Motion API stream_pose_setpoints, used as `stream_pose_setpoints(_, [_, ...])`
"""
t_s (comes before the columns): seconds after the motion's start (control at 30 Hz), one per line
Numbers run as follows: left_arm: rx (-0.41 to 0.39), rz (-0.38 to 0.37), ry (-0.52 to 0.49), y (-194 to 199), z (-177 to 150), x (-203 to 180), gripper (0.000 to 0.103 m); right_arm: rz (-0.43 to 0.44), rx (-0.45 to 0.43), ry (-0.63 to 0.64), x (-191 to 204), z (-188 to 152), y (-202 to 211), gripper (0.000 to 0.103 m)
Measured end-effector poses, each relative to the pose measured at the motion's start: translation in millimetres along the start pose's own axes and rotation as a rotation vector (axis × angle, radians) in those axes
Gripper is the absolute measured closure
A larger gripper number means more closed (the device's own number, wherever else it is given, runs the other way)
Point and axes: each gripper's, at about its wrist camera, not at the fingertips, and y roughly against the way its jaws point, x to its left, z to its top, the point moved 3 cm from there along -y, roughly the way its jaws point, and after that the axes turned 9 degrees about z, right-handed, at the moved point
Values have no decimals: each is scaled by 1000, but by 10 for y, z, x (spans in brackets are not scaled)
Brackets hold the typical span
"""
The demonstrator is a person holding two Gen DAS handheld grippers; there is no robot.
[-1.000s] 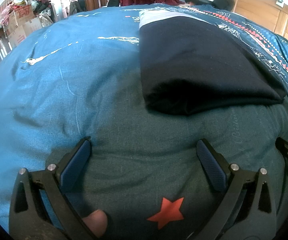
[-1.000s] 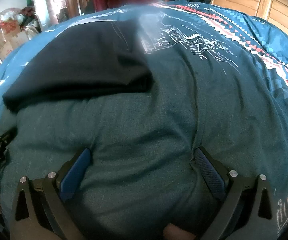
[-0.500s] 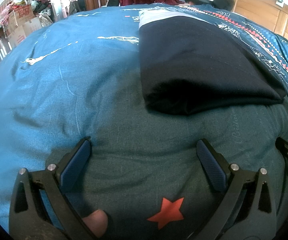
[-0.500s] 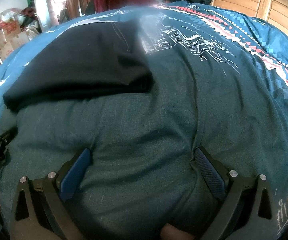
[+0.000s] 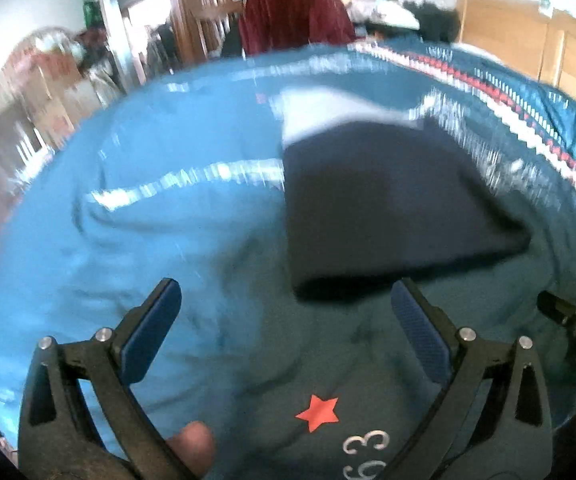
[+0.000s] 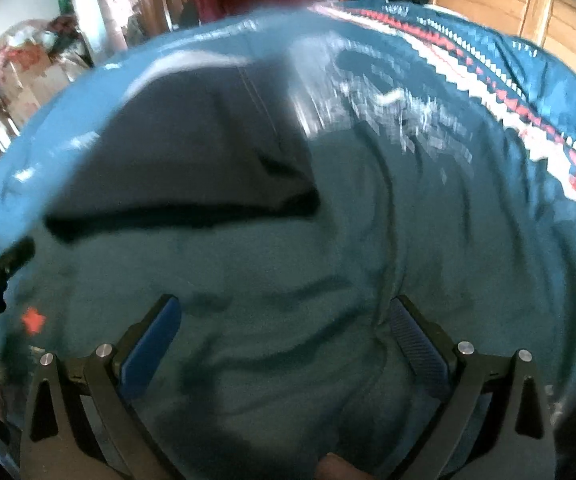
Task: Fold large clothes
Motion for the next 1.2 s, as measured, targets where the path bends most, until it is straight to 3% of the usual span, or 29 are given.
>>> stream_pose_setpoints(0.17, [-92,28,34,590,371,172,0,17,-86,51,313,390,594,0])
stream_pose_setpoints(0.47, [-181,15,79,1075,530,373,0,42,-219,125,935,811,1534,0])
stream_pose_setpoints(0.77, [-234,33,101,1270,563,455,0,68,-286,147,1152,735,1940,0])
stream_pose_setpoints(1.2, [-199,25,99,1274,558,444,0,75,-275,160,1192,634,1983,0])
